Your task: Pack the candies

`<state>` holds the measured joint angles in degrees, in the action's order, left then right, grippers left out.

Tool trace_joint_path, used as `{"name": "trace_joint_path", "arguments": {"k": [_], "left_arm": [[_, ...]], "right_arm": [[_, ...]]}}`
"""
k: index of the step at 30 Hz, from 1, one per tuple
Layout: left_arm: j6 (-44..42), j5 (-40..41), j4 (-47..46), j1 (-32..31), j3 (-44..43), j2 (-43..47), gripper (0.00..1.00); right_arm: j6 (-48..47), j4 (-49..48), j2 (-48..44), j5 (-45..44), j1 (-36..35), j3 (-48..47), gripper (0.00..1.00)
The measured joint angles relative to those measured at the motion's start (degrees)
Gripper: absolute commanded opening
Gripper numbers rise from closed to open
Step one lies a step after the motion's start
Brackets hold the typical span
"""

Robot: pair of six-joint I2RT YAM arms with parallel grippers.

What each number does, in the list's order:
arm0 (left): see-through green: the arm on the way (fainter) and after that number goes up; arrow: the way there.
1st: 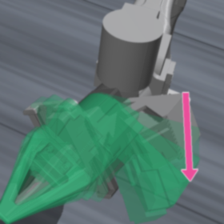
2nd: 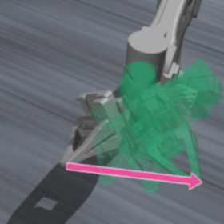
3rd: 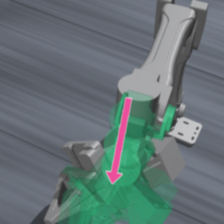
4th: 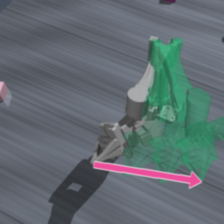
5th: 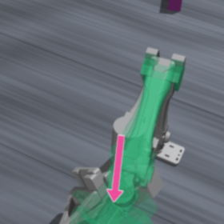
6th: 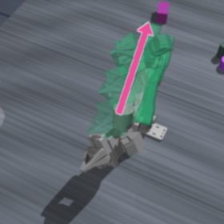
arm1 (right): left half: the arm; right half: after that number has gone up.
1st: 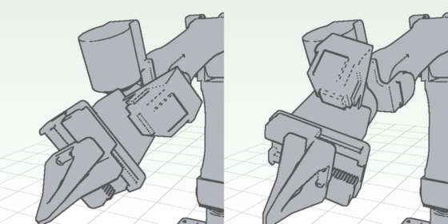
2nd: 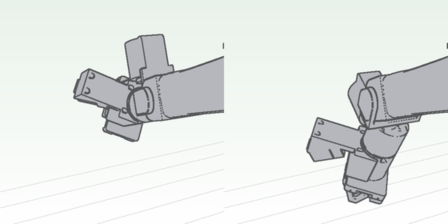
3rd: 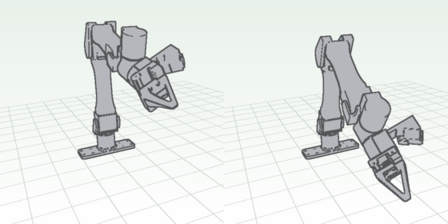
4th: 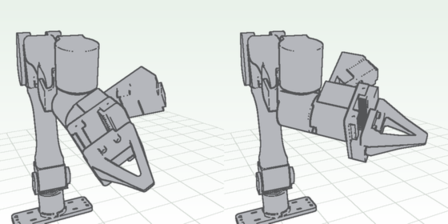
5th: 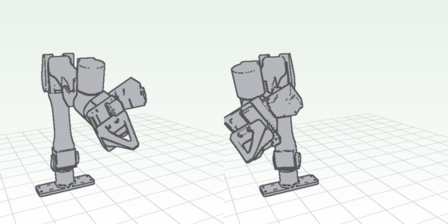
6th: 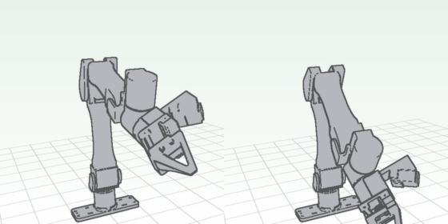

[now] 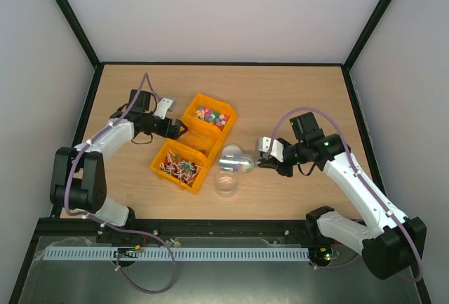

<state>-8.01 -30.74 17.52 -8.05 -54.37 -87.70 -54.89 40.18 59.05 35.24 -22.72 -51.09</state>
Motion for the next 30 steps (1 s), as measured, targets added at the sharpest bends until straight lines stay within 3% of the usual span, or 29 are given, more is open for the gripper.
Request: {"name": "trace_joint_path", "arguments": {"k": [12,30], "left_arm": [[0.72,-0.07,-0.04,0.11,0.00,4.26,1.00],[2.23,0.33,-1.81,0.37,1.81,5.62,0.99]], "right_arm": [[-5.11,12.31,1.36,-6.49,-0.63,-1.07,0.01],[-0.09,14.93,8.11,-16.50,-9.64,-6.80,0.01]]}}
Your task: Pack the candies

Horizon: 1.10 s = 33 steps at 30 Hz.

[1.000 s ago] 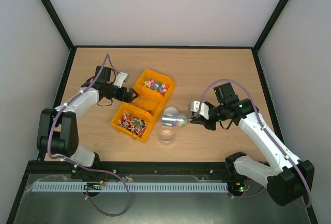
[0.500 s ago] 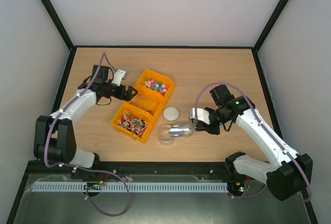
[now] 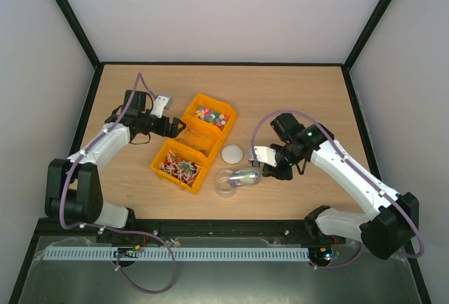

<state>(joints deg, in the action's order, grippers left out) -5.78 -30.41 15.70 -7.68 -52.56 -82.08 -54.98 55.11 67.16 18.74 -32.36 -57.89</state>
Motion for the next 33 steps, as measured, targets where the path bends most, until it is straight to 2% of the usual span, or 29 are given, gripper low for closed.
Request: {"name": "trace_joint_path", "arguments": {"k": [20,27,33], "left_arm": [[-0.15,-0.02,0.09,0.00,0.52,0.98,1.00],[-1.88,-0.02,1.55,0.00,0.52,2.08,0.99],[-3.89,0.48,3.10,0.00,0.52,2.34,0.94]], "right_arm": [[2.54,4.22,2.40,-2.67,-1.07,-7.13,0.01],[7.78,2.27,3.52,-2.01,-1.11,-10.54,0.01],[14.05,-0.02,9.73,-2.08,-1.14,-17.18,0.01]]}}
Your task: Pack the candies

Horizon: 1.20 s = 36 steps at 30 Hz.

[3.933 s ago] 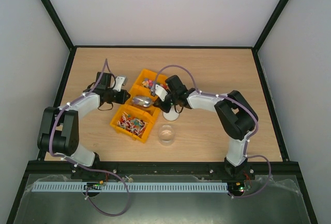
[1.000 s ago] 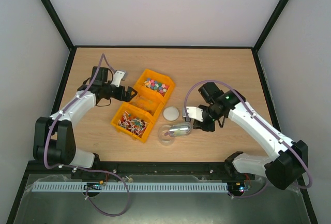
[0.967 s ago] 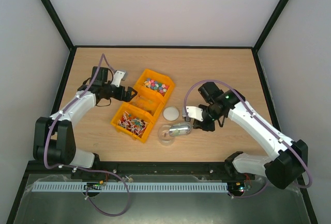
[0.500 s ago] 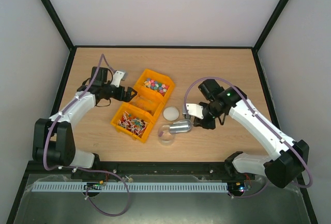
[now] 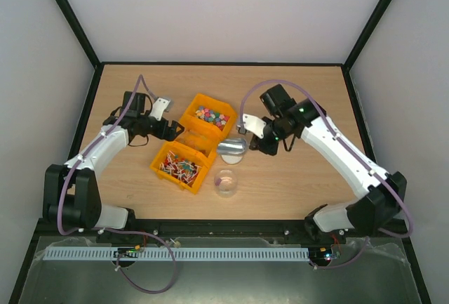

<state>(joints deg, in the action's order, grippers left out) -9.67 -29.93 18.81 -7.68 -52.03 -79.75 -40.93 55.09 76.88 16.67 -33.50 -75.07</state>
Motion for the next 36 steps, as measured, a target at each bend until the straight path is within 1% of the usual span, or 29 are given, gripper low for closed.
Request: {"name": "trace_joint_path", "arguments": {"k": [9,15,19,21,26,32,36], "left_arm": [[-0.37,3.43,0.26,0.00,0.66,0.24,0.91],[0.79,6.01,-0.13,-0.52,2.40,0.28,0.89],[1.62,7.48,-0.44,-1.11,3.48,0.28,0.87],[2.03,7.98,-0.52,-1.42,3.72,0.31,0.87],[3.13,9.53,-1.53,-2.36,4.72,1.18,0.86],[4.70,11.39,-2.99,-3.45,5.51,1.88,0.84],[5.33,12.94,-4.15,-4.24,5.92,1.90,0.81]], "right_arm": [[6.80,-0.55,10.14,-0.90,-0.52,-11.74,0.01],[11.91,0.76,16.22,-3.28,-4.68,-16.87,0.01],[15.67,1.07,20.13,-4.92,-7.15,-18.25,0.01],[17.62,1.60,22.64,-5.79,-7.82,-19.34,0.01],[22.84,2.93,30.86,-8.37,-8.07,-25.94,0.01],[25.35,5.11,35.06,-10.32,-8.37,-31.34,0.01],[25.77,6.86,37.53,-11.65,-9.27,-33.90,0.01]]}}
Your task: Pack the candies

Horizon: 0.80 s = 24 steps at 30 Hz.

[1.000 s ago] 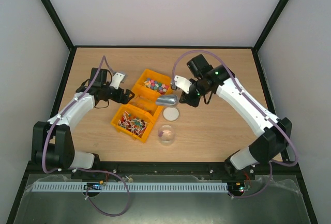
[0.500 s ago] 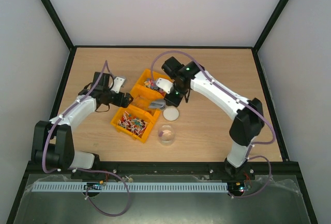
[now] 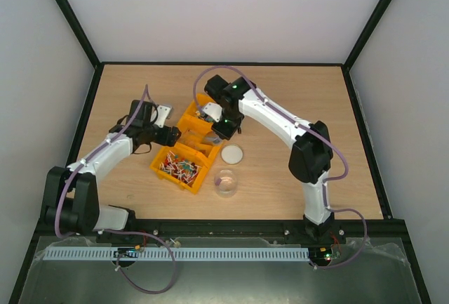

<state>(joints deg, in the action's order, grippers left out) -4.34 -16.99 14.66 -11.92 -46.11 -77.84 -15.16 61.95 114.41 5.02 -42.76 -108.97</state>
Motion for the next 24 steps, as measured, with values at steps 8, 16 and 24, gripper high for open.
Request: {"name": "trace_joint_path", "arguments": {"k": [8,16,24], "left_arm": [[1.36,1.20,-1.38,-0.87,1.81,0.00,0.69],[1.97,1.20,-2.54,-2.29,2.49,0.55,0.57],[1.99,1.20,-3.19,-3.34,3.45,1.97,0.40]], "right_arm": [[0.02,1.77,3.63,-1.90,-1.46,-1.14,0.01],[0.39,2.03,5.60,-2.43,-1.57,-3.17,0.01],[0.68,1.20,7.98,-2.93,-1.57,-5.09,0.01]]}}
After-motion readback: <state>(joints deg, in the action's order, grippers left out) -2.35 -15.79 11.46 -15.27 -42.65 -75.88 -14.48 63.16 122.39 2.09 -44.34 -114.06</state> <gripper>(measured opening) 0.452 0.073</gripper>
